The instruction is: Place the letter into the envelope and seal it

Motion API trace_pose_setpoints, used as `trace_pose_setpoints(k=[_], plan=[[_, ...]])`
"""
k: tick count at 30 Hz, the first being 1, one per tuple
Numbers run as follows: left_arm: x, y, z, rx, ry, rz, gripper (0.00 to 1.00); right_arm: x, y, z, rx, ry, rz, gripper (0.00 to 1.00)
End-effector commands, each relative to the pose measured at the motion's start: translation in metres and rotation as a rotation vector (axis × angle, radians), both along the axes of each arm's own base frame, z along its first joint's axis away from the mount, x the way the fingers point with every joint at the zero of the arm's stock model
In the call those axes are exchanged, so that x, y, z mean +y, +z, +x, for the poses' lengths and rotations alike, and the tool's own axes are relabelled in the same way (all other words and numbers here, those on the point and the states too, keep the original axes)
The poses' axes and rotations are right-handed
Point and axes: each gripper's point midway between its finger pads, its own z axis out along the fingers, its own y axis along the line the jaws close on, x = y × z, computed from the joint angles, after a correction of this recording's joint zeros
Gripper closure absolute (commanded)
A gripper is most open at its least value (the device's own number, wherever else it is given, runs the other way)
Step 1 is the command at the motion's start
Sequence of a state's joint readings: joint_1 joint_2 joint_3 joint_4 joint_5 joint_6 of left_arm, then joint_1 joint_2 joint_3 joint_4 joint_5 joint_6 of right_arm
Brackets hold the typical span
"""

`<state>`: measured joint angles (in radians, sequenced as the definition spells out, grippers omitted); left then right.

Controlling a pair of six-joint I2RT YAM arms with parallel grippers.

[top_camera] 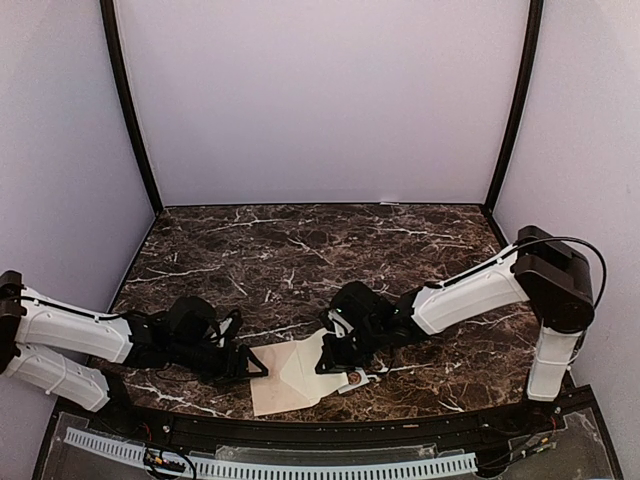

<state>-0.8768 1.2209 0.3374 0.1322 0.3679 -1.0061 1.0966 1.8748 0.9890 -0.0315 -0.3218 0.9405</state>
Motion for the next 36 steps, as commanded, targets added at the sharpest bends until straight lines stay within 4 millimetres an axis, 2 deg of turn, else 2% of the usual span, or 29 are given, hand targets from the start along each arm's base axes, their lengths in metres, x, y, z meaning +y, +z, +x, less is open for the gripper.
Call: trace_pose_setpoints(k=[1,17,31,36], plan=[[0.009,-0.015,-0.009,0.040,-0.008,0.036,0.39,0.007,0.001,0.003,-0.001,0.011,0.015,1.00],[0.004,-0.016,-0.008,0.048,-0.020,0.030,0.39,0.013,-0.001,-0.002,0.029,0.030,0.034,1.00],[0.003,-0.018,-0.006,0.046,-0.026,0.047,0.39,0.024,0.007,-0.006,0.034,0.073,0.104,1.00],[0.005,-0.016,-0.002,0.030,-0.017,0.064,0.40,0.019,0.008,-0.004,0.011,0.070,0.084,1.00]])
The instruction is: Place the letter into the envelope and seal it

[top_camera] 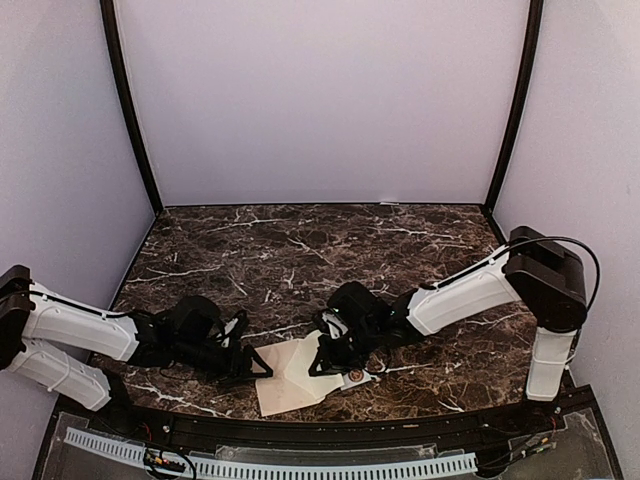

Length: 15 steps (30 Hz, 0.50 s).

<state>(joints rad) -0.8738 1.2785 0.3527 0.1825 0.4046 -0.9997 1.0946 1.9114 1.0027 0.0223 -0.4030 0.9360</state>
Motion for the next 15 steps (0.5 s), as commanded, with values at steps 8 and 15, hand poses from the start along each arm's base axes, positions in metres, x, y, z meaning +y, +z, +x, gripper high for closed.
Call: trace_pose_setpoints(k=[8,15], plan=[[0.011,-0.013,-0.003,0.016,0.001,0.071,0.40,0.017,0.011,0.002,-0.021,0.040,0.075,1.00],[0.007,-0.010,-0.002,0.008,-0.007,0.050,0.40,0.022,0.011,0.000,-0.016,0.063,0.080,1.00]])
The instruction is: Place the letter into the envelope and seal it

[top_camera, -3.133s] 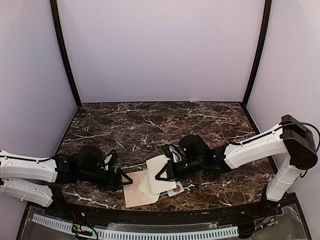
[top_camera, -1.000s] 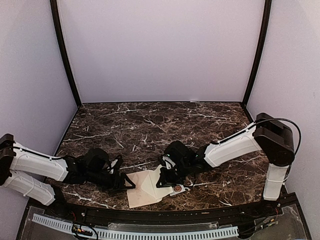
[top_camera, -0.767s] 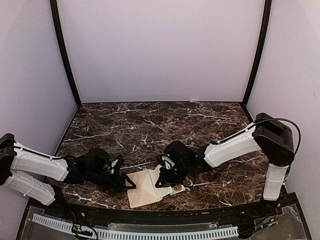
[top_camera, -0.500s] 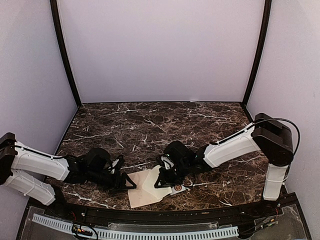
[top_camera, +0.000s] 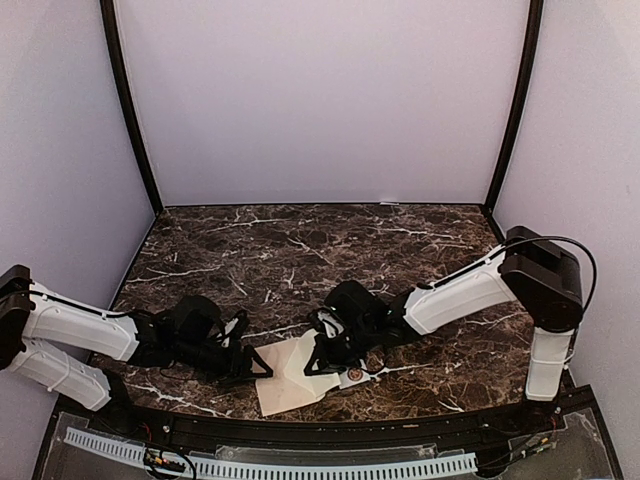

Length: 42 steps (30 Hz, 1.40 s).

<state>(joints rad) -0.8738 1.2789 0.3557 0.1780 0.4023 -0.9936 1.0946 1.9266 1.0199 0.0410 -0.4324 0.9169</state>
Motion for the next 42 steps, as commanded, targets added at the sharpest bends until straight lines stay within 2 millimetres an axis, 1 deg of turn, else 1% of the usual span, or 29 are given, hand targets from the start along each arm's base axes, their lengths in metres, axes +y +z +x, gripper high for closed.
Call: trace_pose_setpoints(k=[1,6,9,10,12,15,20,23,25,27,29,31,34,38,39,40,42], plan=[[0.006,-0.010,-0.003,0.011,-0.006,0.045,0.40,0.015,0.007,0.000,-0.015,0.036,0.048,1.00],[0.006,-0.011,-0.002,0.011,-0.007,0.044,0.40,0.020,0.007,-0.003,-0.021,0.053,0.039,1.00],[0.008,-0.011,-0.001,0.004,0.004,0.054,0.40,0.018,0.009,-0.002,-0.030,0.050,0.029,1.00],[0.010,-0.011,-0.002,0.005,0.006,0.058,0.40,0.017,0.011,-0.001,-0.039,0.049,0.021,0.98],[0.013,-0.010,0.000,-0.007,0.020,0.070,0.40,0.012,0.017,0.000,-0.056,0.046,0.002,0.92],[0.016,-0.008,0.001,-0.021,0.035,0.073,0.40,0.008,0.027,0.005,-0.092,0.045,-0.018,0.78],[0.020,-0.004,0.004,-0.037,0.055,0.077,0.40,-0.005,0.037,0.012,-0.141,0.030,-0.056,0.59],[0.020,-0.001,0.005,-0.044,0.058,0.075,0.40,-0.012,0.038,0.016,-0.151,0.016,-0.068,0.53],[0.019,0.000,0.005,-0.046,0.057,0.072,0.40,-0.015,0.038,0.018,-0.154,0.006,-0.071,0.52],[0.018,0.000,0.006,-0.047,0.056,0.068,0.40,-0.017,0.037,0.020,-0.156,-0.001,-0.071,0.53],[0.017,0.000,0.006,-0.047,0.053,0.064,0.40,-0.017,0.037,0.021,-0.155,-0.003,-0.063,0.58],[0.016,-0.001,0.007,-0.045,0.051,0.066,0.40,-0.016,0.035,0.023,-0.154,-0.005,-0.064,0.67],[0.014,-0.002,0.007,-0.042,0.045,0.060,0.40,-0.016,0.031,0.024,-0.148,-0.011,-0.074,0.78],[0.011,-0.006,0.007,-0.030,0.039,0.061,0.40,-0.017,0.026,0.025,-0.138,-0.015,-0.086,0.95],[0.010,-0.006,0.007,-0.030,0.036,0.059,0.40,-0.018,0.024,0.025,-0.137,-0.014,-0.088,0.98],[0.010,-0.008,0.007,-0.026,0.033,0.063,0.40,-0.018,0.024,0.025,-0.135,-0.015,-0.089,1.00],[0.010,-0.009,0.006,-0.021,0.031,0.063,0.40,-0.016,0.022,0.025,-0.131,-0.013,-0.089,1.00]])
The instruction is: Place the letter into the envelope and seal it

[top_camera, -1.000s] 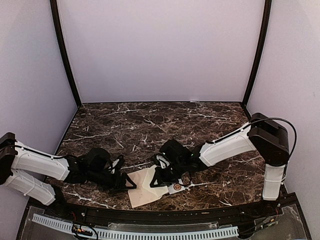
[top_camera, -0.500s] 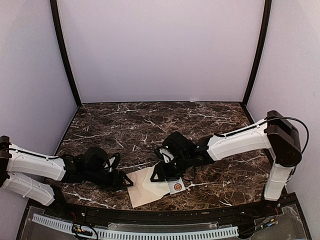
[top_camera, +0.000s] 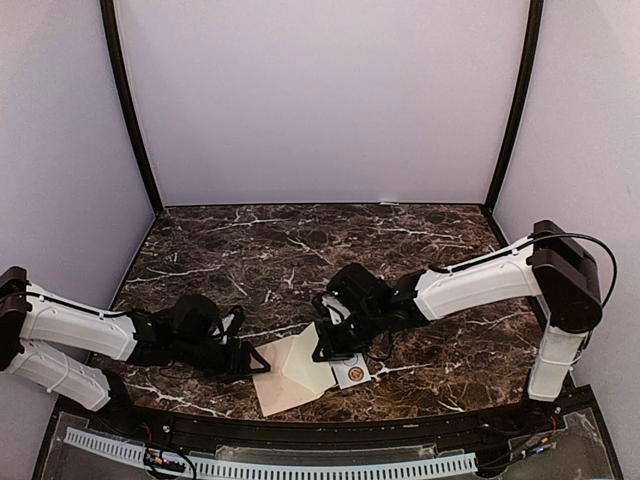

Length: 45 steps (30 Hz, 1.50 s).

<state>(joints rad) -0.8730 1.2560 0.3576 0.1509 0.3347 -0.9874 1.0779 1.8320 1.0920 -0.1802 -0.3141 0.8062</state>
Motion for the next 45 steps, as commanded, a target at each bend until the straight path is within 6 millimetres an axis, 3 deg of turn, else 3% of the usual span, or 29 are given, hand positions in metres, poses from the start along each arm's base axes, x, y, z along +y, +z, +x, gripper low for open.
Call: trace_pose_setpoints(k=[1,14,36,45], plan=[[0.003,-0.009,-0.003,0.023,-0.010,0.028,0.40,0.001,-0.008,0.004,0.003,-0.007,-0.005,1.00],[0.004,-0.013,-0.005,0.035,-0.011,0.036,0.40,0.002,-0.028,0.003,0.045,-0.019,-0.029,1.00],[-0.003,-0.014,-0.003,0.042,-0.031,0.030,0.41,0.028,-0.029,-0.004,0.077,0.043,0.031,1.00],[0.001,-0.014,-0.001,0.032,-0.018,0.046,0.41,0.025,-0.017,0.000,0.040,0.042,0.014,0.98]])
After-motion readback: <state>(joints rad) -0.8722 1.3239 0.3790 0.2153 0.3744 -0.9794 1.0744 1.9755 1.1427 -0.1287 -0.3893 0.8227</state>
